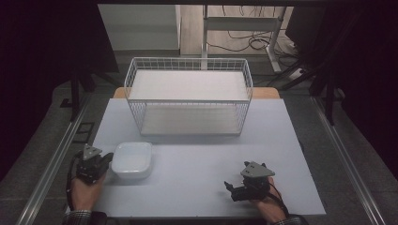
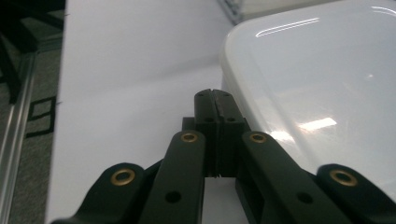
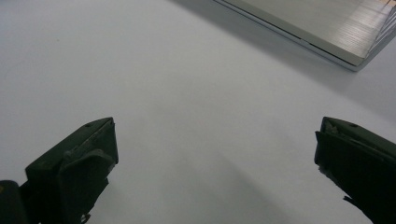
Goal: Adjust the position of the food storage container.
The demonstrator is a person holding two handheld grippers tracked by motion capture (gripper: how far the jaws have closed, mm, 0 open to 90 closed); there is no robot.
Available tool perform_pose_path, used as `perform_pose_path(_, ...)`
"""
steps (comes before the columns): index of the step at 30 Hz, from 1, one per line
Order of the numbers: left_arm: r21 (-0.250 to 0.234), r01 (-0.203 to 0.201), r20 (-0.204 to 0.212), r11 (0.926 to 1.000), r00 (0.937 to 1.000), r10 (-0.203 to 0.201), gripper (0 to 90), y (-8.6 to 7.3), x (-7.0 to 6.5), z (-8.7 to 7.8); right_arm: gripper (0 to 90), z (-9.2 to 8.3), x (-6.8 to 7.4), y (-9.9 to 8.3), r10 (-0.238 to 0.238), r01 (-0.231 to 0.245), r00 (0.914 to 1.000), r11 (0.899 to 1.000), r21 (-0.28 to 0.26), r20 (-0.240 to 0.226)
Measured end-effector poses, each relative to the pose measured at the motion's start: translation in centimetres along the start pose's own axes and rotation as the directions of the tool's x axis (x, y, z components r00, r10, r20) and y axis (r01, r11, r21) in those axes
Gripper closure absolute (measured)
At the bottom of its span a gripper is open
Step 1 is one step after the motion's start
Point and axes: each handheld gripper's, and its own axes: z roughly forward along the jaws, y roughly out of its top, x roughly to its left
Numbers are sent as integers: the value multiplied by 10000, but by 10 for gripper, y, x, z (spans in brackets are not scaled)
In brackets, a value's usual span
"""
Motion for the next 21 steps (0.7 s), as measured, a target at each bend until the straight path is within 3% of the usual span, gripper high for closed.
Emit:
perform_pose_path(13,57,-599,838,9982,9947,592,899,6,-31,5,0,0,0,0,-26,26,10000,10000,17,38)
perform_pose_path(21,-55,-1096,1515,9940,9824,1091,898,10,-55,8,0,0,0,0,-73,73,10000,10000,27,52)
